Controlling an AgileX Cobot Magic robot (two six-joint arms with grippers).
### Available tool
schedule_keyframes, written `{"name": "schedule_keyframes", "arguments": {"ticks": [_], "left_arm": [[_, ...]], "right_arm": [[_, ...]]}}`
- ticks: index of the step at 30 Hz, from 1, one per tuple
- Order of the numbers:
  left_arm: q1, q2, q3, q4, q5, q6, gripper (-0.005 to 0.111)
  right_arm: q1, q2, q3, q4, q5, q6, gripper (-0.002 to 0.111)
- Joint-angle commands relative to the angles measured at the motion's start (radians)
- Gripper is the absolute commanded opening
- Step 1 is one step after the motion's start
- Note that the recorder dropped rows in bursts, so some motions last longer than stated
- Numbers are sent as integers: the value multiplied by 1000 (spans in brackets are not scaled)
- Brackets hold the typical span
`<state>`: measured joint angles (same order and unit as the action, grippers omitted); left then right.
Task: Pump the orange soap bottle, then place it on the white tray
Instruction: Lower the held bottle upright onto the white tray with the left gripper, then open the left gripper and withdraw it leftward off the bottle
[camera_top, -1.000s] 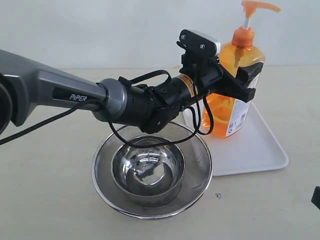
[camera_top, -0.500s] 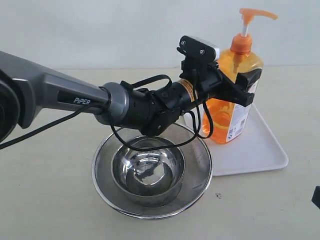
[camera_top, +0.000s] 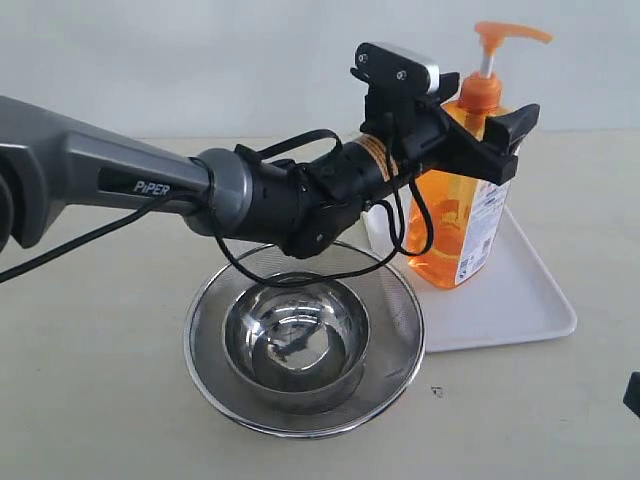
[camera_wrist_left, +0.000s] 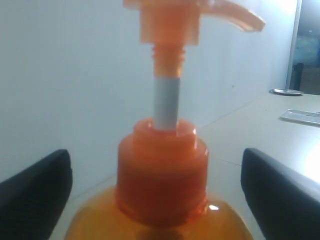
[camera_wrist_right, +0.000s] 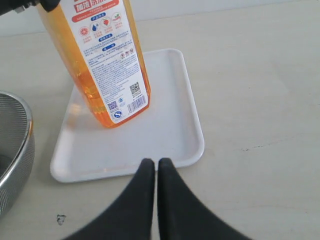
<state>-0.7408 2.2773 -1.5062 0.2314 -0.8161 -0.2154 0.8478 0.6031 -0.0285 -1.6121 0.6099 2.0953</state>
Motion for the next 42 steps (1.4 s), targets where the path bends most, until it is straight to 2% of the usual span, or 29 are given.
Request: {"name": "schedule_keyframes", "arguments": {"ticks": [1, 6, 9, 20, 26, 32, 36, 42], "left_arm": [[-2, -63, -4, 0, 106, -8, 85], [-2, -140, -4, 37, 333, -8, 85], [-2, -174, 19, 64, 357, -8, 85], [22, -380, 347, 19, 170, -15, 85], [22, -573, 618, 19, 80, -53, 85], [22, -784, 908, 30, -153, -84, 85], [22, -921, 1040, 49, -108, -87, 85], [22, -1122, 1242, 129, -69, -218, 85]], "right_arm": [[-1, -5, 7, -9, 9, -3, 0], [-1, -5, 7, -9, 9, -3, 0], [-1, -5, 7, -9, 9, -3, 0], [-1, -5, 7, -9, 7, -3, 0], [-1, -5, 7, -9, 7, -3, 0], [-1, -5, 7, -12, 5, -3, 0], [-1, -5, 7, -12, 5, -3, 0], [-1, -5, 7, -12, 5, -3, 0]]}}
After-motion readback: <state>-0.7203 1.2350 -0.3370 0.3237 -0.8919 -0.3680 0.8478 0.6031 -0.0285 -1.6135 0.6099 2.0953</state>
